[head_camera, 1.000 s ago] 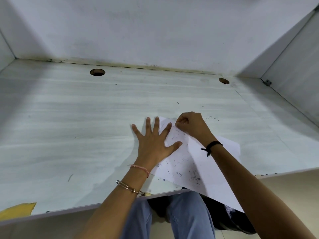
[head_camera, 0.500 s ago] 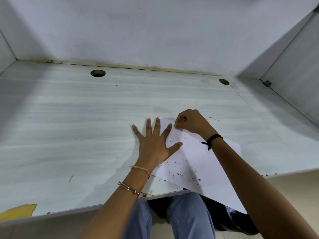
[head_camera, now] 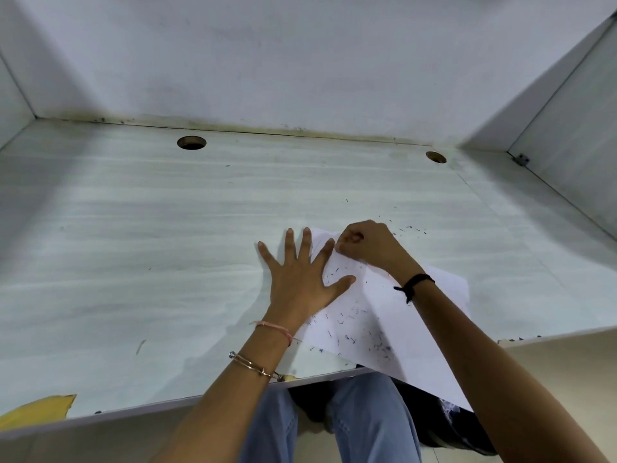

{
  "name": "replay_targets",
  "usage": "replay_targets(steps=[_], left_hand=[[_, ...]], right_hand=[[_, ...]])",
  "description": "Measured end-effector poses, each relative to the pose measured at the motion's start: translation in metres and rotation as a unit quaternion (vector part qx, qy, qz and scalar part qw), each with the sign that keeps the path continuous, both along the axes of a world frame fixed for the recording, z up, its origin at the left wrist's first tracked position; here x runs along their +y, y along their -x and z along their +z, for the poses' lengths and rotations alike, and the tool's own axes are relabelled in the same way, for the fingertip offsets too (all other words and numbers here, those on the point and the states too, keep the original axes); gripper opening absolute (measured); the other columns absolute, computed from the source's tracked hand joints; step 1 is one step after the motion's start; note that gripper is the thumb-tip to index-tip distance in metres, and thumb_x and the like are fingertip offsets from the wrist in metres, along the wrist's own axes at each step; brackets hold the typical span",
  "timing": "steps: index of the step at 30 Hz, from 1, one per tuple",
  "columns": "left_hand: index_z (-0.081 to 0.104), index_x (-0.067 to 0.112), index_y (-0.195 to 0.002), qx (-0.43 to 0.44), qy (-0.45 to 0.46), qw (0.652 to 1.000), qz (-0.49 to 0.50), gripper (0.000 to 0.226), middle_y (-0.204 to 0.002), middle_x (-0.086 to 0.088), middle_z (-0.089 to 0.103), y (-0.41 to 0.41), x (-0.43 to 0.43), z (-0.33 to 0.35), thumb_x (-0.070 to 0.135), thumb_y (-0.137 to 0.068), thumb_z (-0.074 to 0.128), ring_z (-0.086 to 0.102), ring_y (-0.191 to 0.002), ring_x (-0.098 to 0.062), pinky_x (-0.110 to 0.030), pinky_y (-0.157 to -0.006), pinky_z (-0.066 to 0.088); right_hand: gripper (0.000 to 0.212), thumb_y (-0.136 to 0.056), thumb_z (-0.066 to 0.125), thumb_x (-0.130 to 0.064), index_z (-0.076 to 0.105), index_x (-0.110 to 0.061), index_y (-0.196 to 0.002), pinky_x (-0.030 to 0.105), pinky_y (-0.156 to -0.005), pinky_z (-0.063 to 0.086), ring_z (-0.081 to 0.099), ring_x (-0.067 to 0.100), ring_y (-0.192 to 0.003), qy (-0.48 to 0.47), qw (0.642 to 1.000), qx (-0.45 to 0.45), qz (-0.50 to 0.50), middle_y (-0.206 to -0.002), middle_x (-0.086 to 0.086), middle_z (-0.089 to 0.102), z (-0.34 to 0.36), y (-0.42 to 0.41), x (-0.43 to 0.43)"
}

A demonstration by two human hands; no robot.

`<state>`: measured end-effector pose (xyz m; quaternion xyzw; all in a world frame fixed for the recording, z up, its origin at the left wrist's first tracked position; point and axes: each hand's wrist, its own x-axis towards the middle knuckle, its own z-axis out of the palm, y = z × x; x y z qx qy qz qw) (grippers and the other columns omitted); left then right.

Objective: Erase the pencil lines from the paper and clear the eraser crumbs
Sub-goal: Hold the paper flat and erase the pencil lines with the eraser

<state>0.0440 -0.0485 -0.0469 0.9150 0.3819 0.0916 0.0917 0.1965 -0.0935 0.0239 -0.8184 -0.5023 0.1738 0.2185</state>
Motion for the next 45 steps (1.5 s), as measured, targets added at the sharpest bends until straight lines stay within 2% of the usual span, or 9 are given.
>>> replay_targets(steps=[4,24,28,32,35,36,39,42,45], left_hand=[[0.005,0.043,-0.153,-0.004,0.014,1.0,-0.002,0.099,-0.164,-0.005,-0.006,0.003,-0.002,0.003,0.088,-0.065,-0.008,-0.016,-0.148,-0.032,-0.075,-0.101,-0.018],[0.001,0.042,-0.153,0.025,0.004,1.0,-0.006,0.098,-0.164,-0.005,-0.009,0.002,-0.002,0.001,0.088,-0.067,-0.01,-0.016,-0.148,-0.033,-0.076,-0.102,-0.013],[0.002,0.036,-0.154,0.022,0.013,1.0,-0.006,0.091,-0.163,-0.004,-0.009,0.002,-0.002,0.005,0.083,-0.077,0.0,-0.015,-0.148,-0.032,-0.074,-0.103,-0.016],[0.012,0.023,-0.156,0.003,0.007,1.0,0.0,0.075,-0.164,-0.005,0.005,0.003,0.001,0.004,0.051,-0.09,-0.011,-0.004,-0.15,-0.028,-0.074,-0.106,-0.007],[0.04,0.007,-0.145,-0.104,0.001,0.994,-0.016,0.046,-0.153,-0.013,0.036,0.006,0.005,0.008,0.025,-0.104,0.04,0.029,-0.145,-0.027,-0.077,-0.106,0.007],[0.052,0.006,-0.136,-0.197,0.026,0.98,-0.004,0.037,-0.143,-0.011,0.05,0.008,0.005,0.012,0.018,-0.101,0.05,0.041,-0.138,-0.025,-0.072,-0.11,0.009],[0.061,0.011,-0.123,-0.356,0.258,0.898,0.031,0.032,-0.129,0.001,0.061,0.027,0.002,0.029,0.015,-0.105,0.035,0.051,-0.123,-0.013,-0.043,-0.12,0.001],[0.059,0.014,-0.127,-0.339,0.287,0.896,0.002,0.03,-0.131,0.006,0.056,0.049,0.003,0.028,0.013,-0.103,0.041,0.048,-0.128,-0.015,-0.038,-0.121,0.009],[0.049,0.018,-0.14,-0.238,0.266,0.933,-0.05,0.052,-0.149,0.007,0.042,0.07,0.0,0.022,0.043,-0.095,0.043,0.029,-0.143,-0.008,-0.03,-0.119,-0.002]], right_hand=[[0.008,-0.082,0.065,-0.011,0.071,-0.006,-0.083,0.013,-0.05,0.035,0.052,0.006,-0.061,-0.01,0.998,-0.023,-0.062,-0.078,-0.001,0.063,0.01,-0.02,0.008],[0.008,-0.082,0.067,-0.011,0.072,-0.005,-0.082,0.016,-0.05,0.032,0.045,0.005,-0.054,0.004,0.999,-0.026,-0.035,-0.062,-0.011,0.052,0.018,-0.018,0.009],[0.006,-0.084,0.065,-0.011,0.068,-0.012,-0.079,0.012,-0.053,0.042,0.054,0.002,-0.053,-0.054,0.997,0.058,-0.021,-0.067,-0.009,0.063,0.015,-0.009,-0.01],[0.013,-0.087,0.061,0.001,0.065,-0.009,-0.079,0.016,-0.062,0.051,0.065,0.012,-0.062,-0.123,0.976,0.182,-0.016,-0.081,0.009,0.068,0.003,0.01,-0.039],[0.013,-0.085,0.061,0.001,0.063,-0.01,-0.079,0.023,-0.073,0.053,0.063,0.015,-0.069,-0.107,0.979,0.172,0.007,-0.078,0.001,0.066,-0.013,0.03,-0.054],[0.013,-0.085,0.06,0.001,0.062,-0.01,-0.079,0.024,-0.075,0.051,0.062,0.015,-0.071,-0.108,0.98,0.169,0.003,-0.078,-0.001,0.066,-0.018,0.034,-0.056],[0.014,-0.088,0.058,0.0,0.061,-0.012,-0.08,0.033,-0.08,0.052,0.06,0.016,-0.071,-0.138,0.975,0.172,-0.021,-0.078,-0.002,0.067,-0.021,0.036,-0.055],[0.022,-0.087,0.059,-0.001,0.059,-0.019,-0.075,0.044,-0.084,0.052,0.061,0.02,-0.074,-0.154,0.975,0.155,-0.041,-0.078,0.0,0.067,-0.021,0.036,-0.054],[0.014,-0.087,0.06,-0.003,0.061,-0.014,-0.079,0.044,-0.085,0.052,0.063,0.02,-0.075,-0.16,0.968,0.177,-0.073,-0.08,0.003,0.068,-0.021,0.037,-0.053]])
